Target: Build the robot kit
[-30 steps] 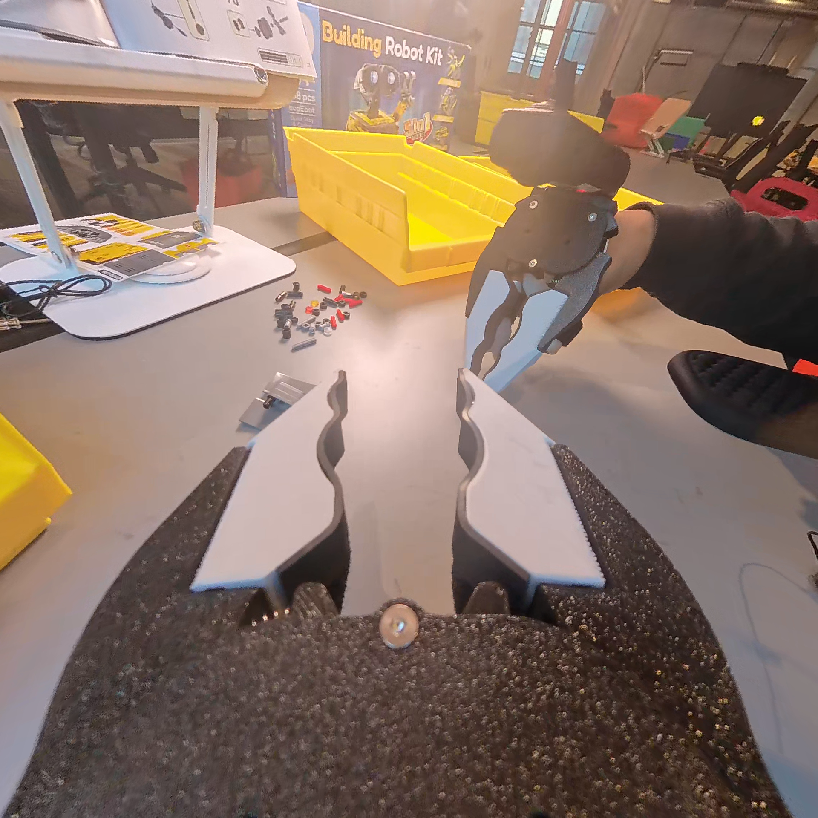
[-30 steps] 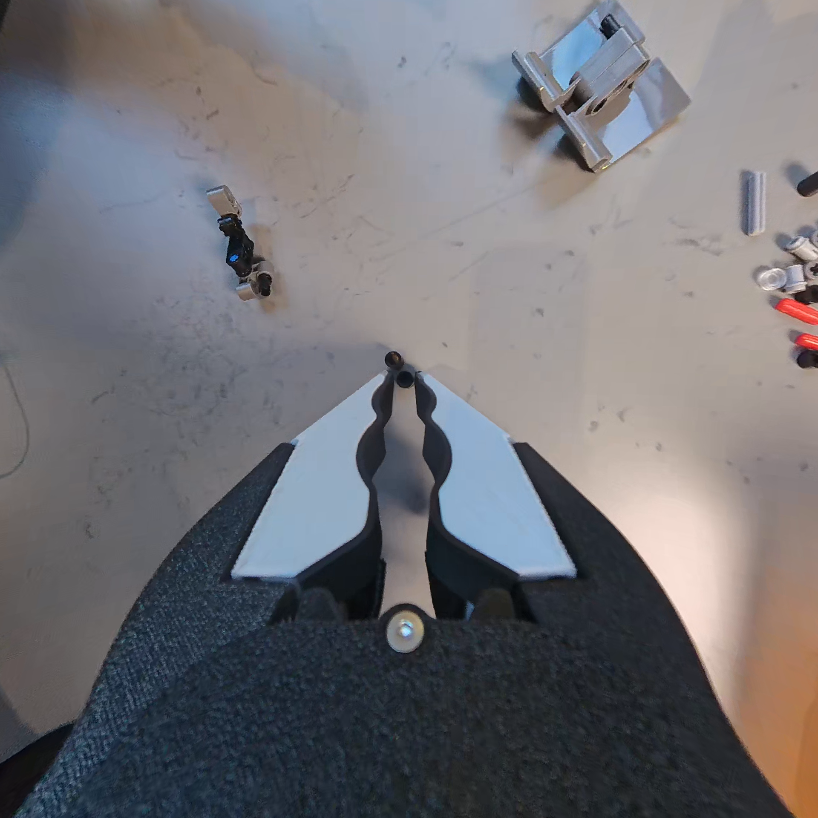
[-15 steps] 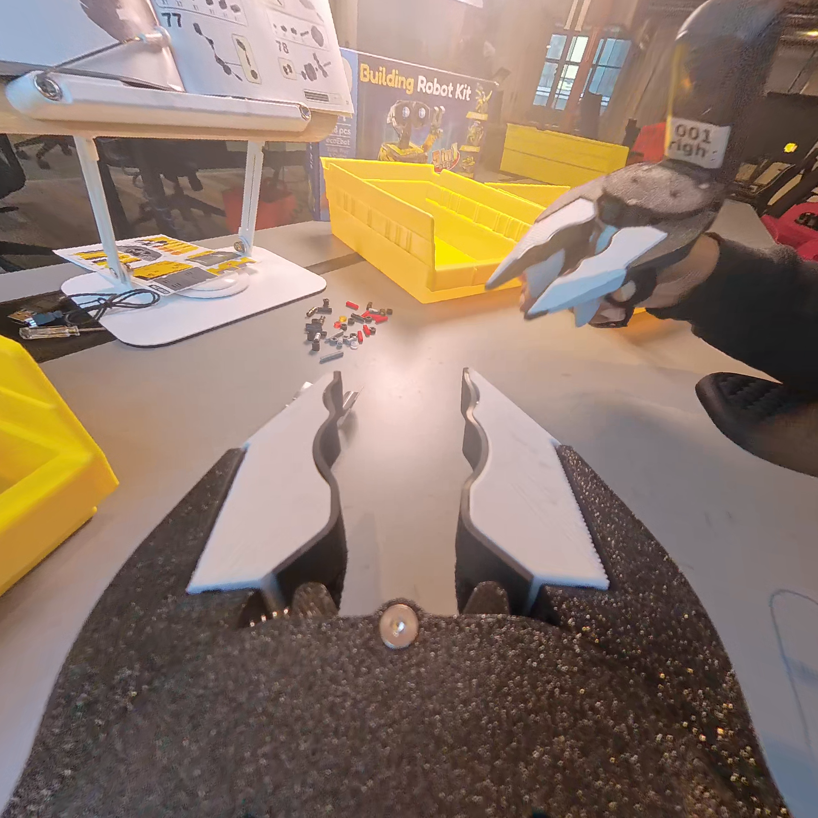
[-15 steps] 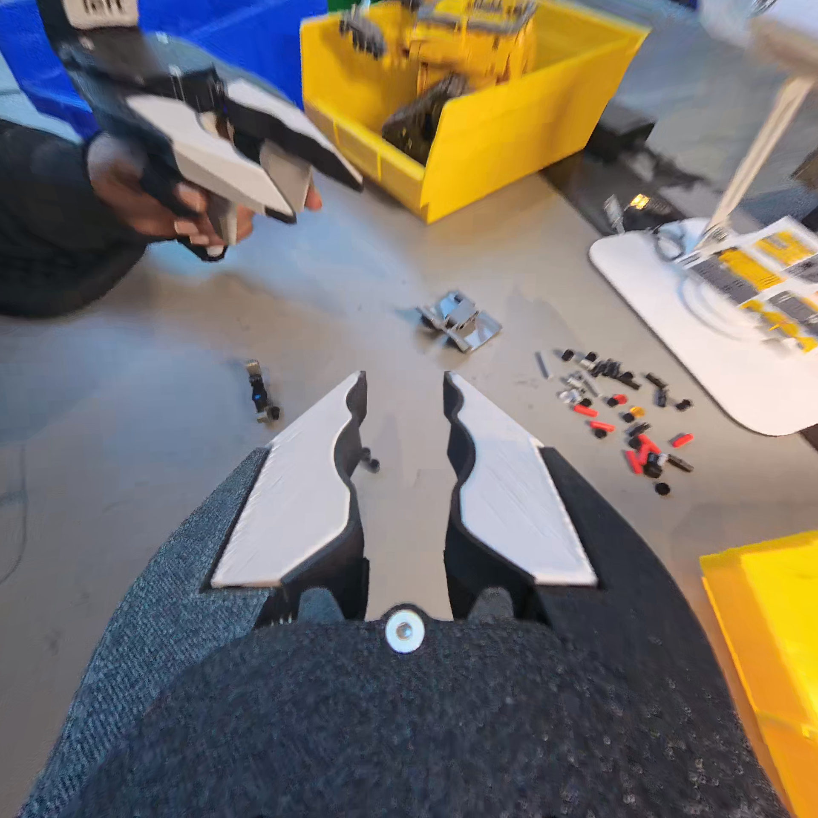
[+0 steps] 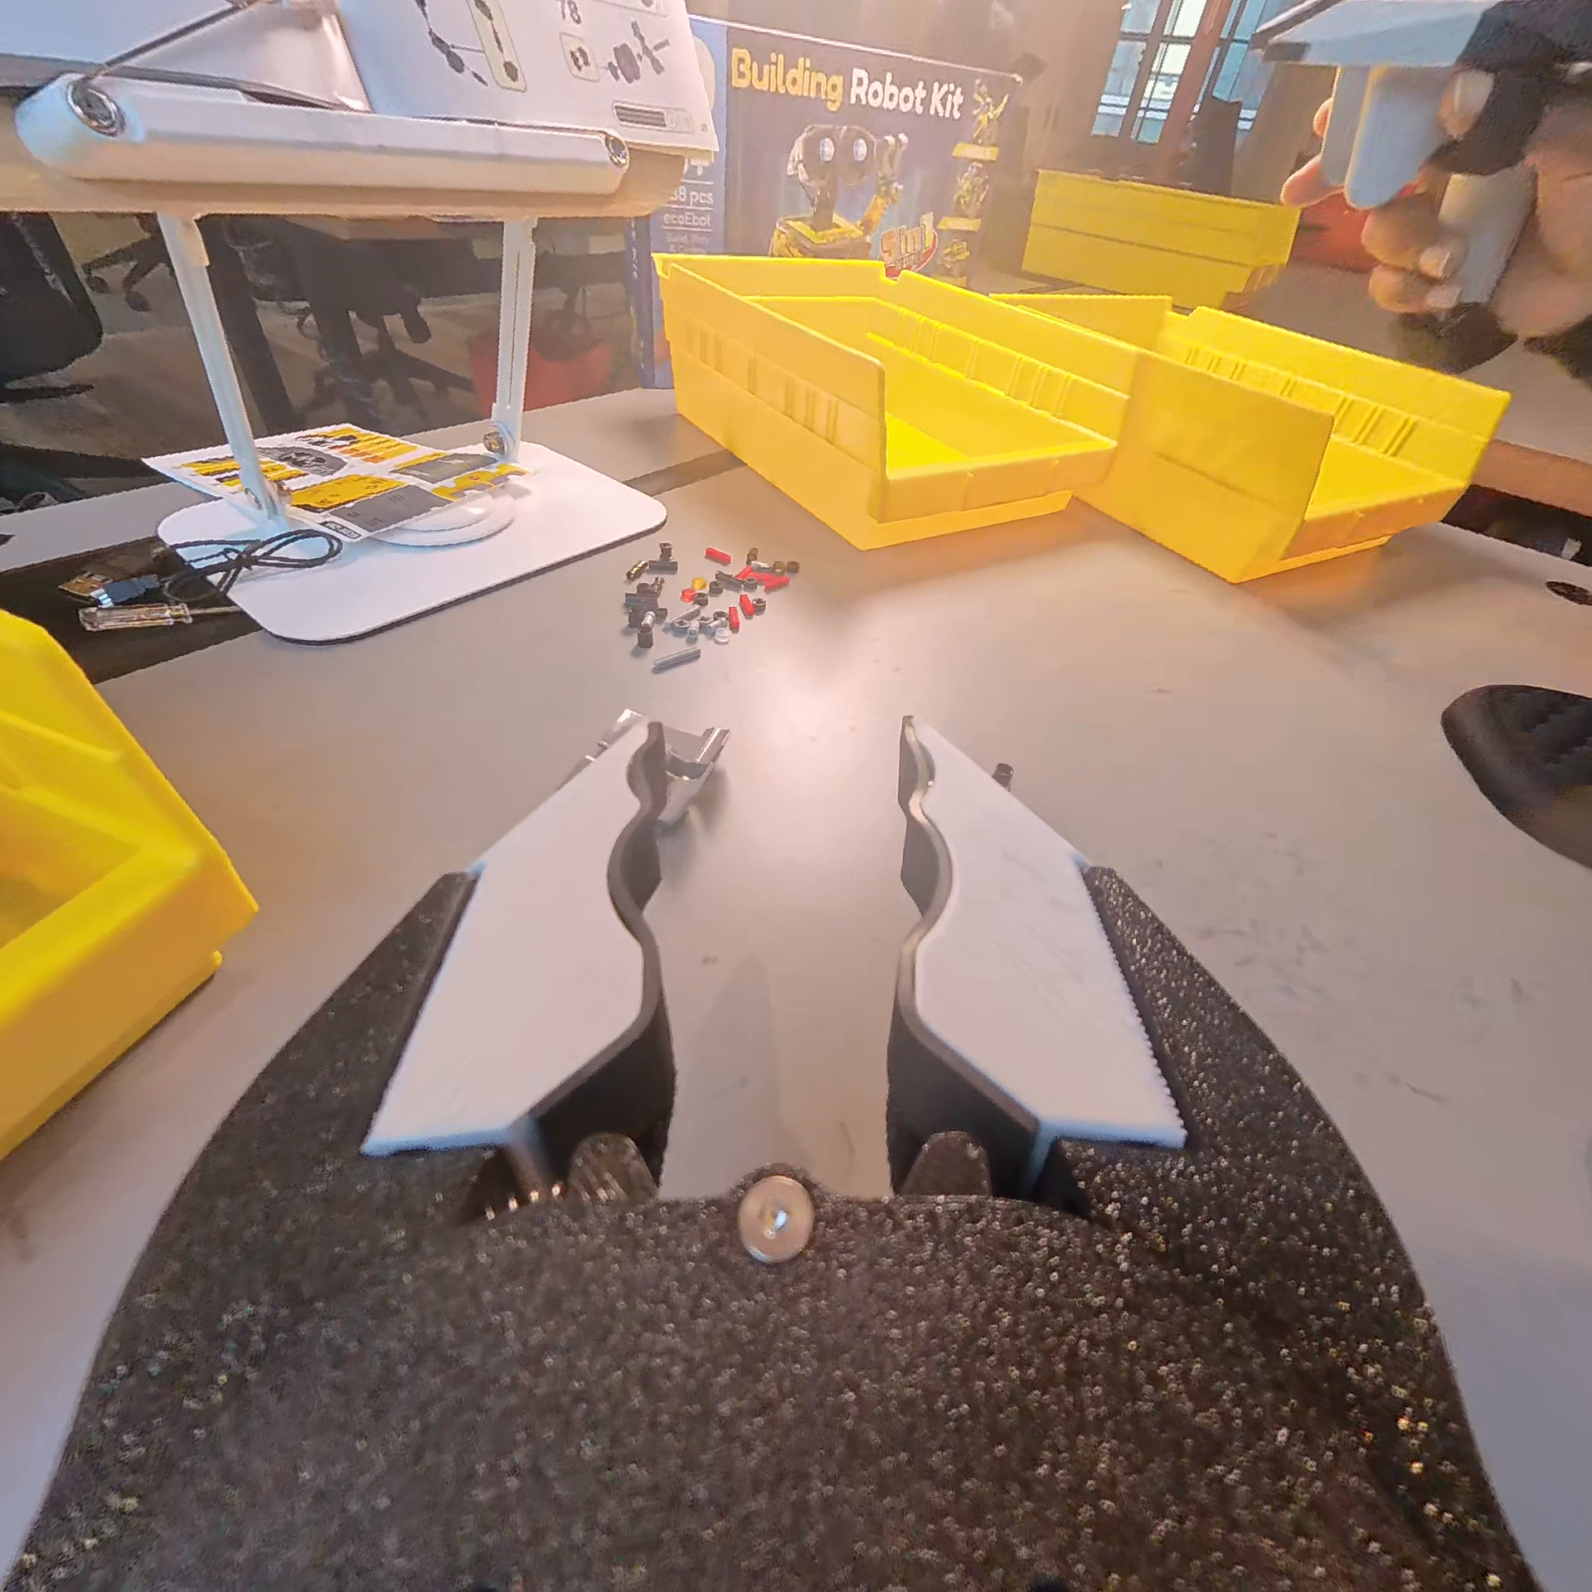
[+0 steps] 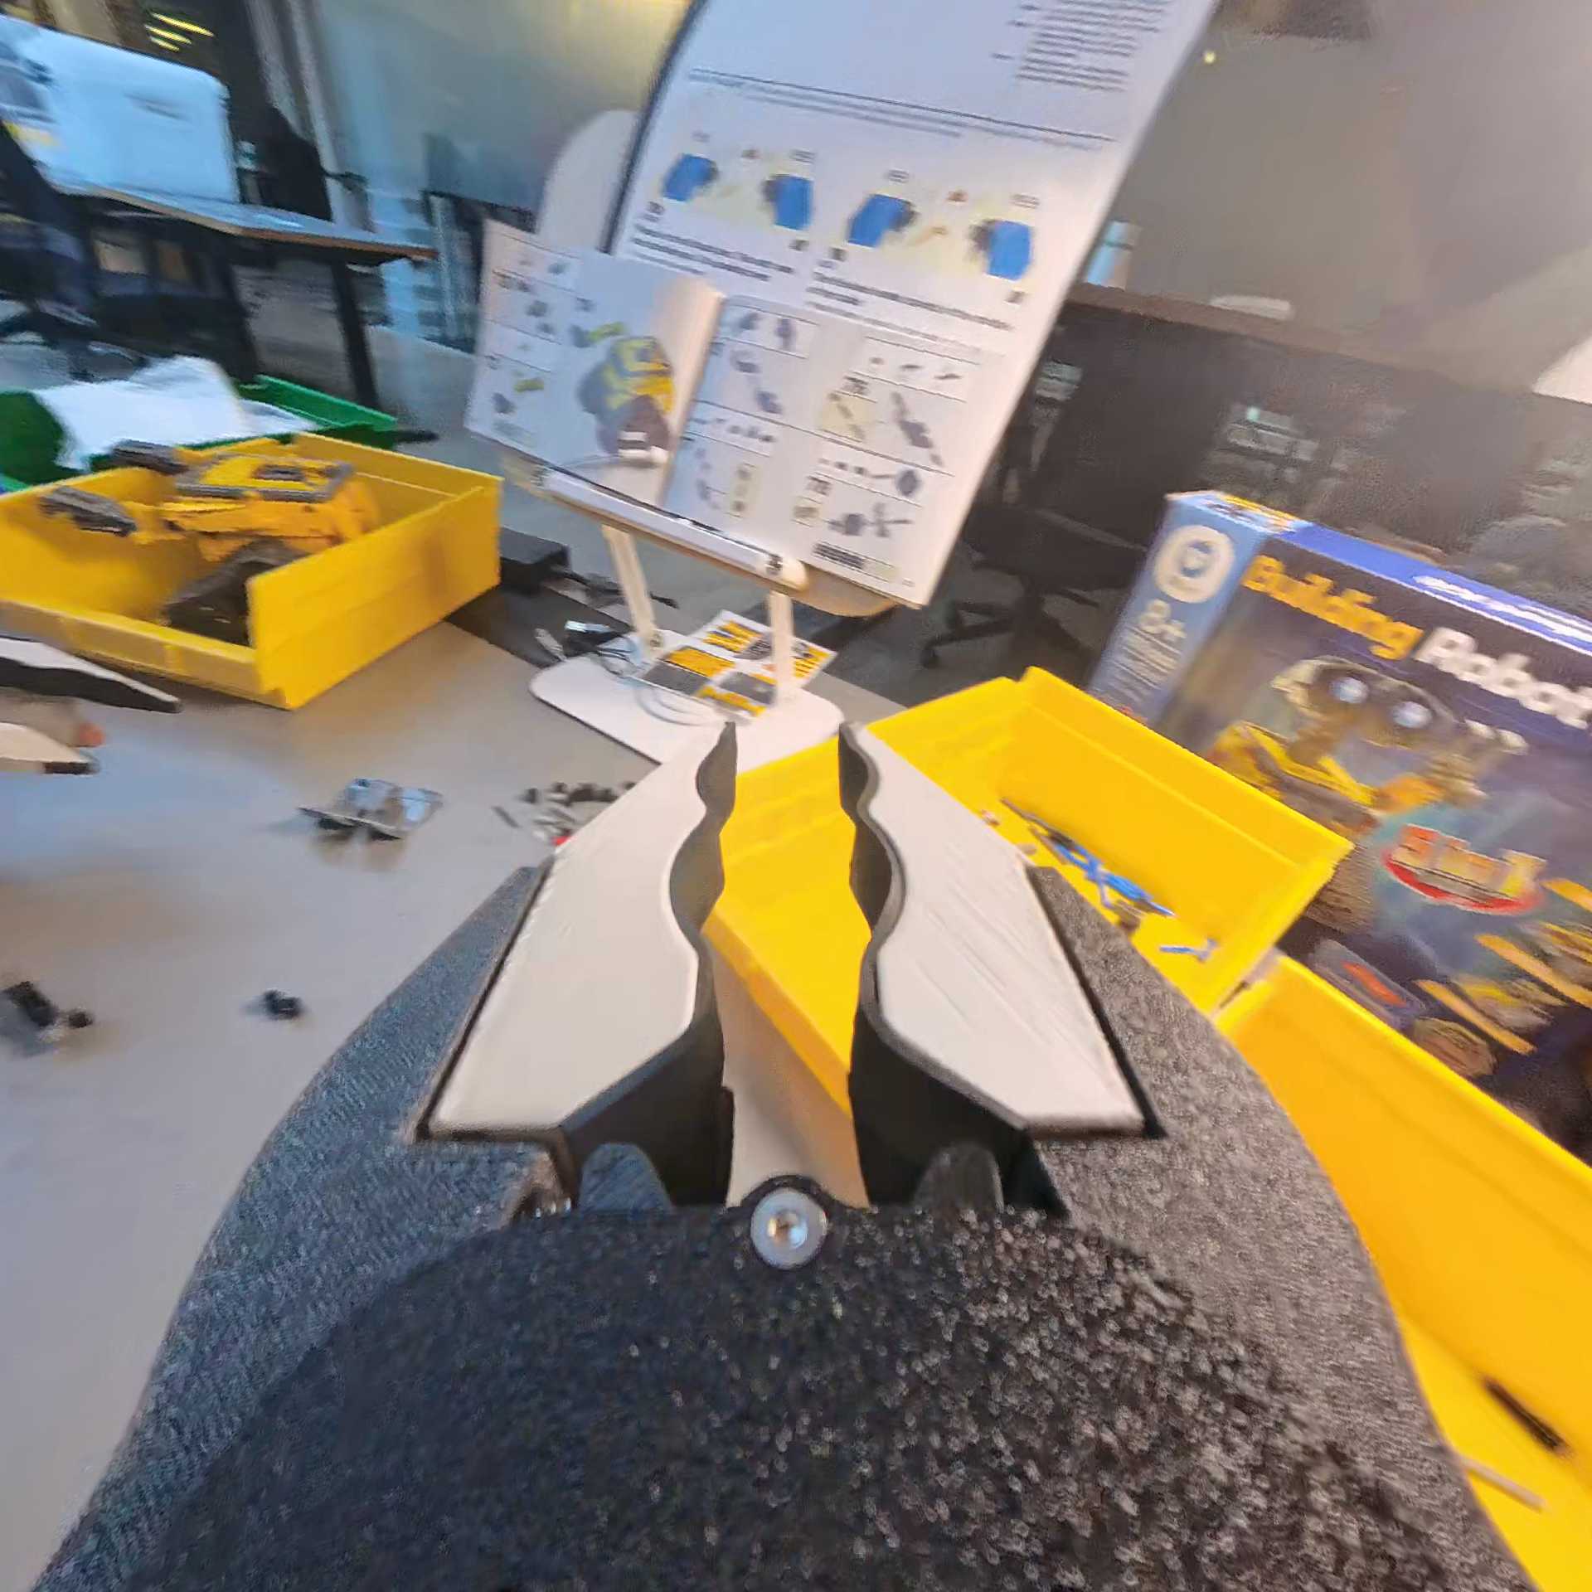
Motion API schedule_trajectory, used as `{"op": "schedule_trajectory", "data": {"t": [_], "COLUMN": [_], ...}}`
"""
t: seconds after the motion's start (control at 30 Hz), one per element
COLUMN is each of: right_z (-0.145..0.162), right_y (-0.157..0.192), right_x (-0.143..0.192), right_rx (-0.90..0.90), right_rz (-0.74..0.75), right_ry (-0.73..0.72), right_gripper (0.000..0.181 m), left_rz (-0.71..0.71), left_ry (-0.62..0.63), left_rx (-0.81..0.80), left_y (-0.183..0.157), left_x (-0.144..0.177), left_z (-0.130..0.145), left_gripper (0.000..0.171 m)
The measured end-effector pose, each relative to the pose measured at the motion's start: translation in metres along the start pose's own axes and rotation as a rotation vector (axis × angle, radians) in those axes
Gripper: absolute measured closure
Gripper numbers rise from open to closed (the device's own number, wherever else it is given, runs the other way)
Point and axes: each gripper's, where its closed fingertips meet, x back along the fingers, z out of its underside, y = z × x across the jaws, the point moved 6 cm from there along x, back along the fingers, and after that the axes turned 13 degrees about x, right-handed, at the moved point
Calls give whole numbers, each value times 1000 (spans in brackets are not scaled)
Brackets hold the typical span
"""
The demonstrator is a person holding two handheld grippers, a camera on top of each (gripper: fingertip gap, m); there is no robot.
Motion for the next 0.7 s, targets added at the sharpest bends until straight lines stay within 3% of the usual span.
{"op": "schedule_trajectory", "data": {"t": [0.17, 0.3, 0.5, 0.7], "right_z": [49, 95, 169, 210], "right_y": [-82, -123, -136, -123], "right_x": [19, 29, 30, 32], "right_rx": [-9, -57, -160, -225], "right_rz": [150, 188, 58, -107], "right_ry": [198, 353, 641, 846], "right_gripper": [159, 159, 158, 159], "left_rz": [-24, -46, -67, -84], "left_ry": [-4, -9, -4, -8], "left_rx": [8, 5, -6, -11], "left_y": [4, 6, 6, 7], "left_x": [-1, -1, -2, -1], "left_z": [0, 0, 0, 0], "left_gripper": [118, 118, 120, 120]}}
